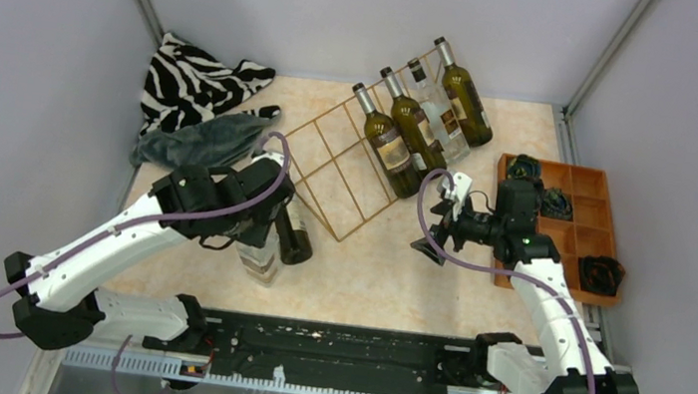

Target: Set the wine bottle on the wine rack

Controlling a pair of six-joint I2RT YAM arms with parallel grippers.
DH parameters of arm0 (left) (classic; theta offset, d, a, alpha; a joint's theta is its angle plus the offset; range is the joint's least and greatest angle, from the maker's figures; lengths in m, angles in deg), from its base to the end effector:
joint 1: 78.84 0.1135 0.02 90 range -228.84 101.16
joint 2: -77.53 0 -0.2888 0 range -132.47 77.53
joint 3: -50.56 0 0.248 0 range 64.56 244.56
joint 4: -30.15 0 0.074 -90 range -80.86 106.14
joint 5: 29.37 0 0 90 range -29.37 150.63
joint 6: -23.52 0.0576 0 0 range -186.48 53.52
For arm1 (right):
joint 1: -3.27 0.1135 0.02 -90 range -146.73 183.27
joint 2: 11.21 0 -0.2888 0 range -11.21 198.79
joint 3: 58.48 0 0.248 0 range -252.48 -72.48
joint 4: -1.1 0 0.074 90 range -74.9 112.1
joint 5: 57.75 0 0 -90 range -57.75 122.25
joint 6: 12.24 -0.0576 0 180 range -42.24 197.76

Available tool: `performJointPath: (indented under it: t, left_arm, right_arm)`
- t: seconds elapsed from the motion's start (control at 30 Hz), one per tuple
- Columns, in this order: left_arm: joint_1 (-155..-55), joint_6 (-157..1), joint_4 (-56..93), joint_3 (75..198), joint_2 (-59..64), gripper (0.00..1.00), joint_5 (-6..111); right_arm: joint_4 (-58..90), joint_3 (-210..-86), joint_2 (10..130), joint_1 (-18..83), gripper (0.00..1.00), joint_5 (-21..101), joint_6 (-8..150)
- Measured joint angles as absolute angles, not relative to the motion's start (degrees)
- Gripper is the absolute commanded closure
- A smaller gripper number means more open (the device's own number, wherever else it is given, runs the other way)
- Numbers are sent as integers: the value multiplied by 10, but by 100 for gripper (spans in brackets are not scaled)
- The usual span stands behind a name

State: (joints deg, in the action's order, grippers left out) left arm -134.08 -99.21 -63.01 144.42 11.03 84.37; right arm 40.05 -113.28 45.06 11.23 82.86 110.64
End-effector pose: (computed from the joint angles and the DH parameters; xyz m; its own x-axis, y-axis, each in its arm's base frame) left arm 0.1200 -0.1322 0.3767 -0.7932 0.2749 -0.5434 0.2723 0.9582 0.0873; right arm 0.1837 0.0706 0.2756 -0.1752 -0.3724 -0.9114 -0.9118 0.4106 0.0075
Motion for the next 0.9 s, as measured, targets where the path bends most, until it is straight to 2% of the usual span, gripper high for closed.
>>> performJointPath:
  t: [0.03,0.57,0.9]
  left_arm:
    - [-1341,-990,-631,1445,109,100,845]
    - [-1339,-925,-660,1537,100,100,741]
    - [-1339,-901,-659,1538,73,100,712]
  right_arm:
    - [401,-1133,451,112,1,829,1106]
    - [401,-1133,456,112,1,833,1107]
    - [401,-1133,456,112,1,834,1107]
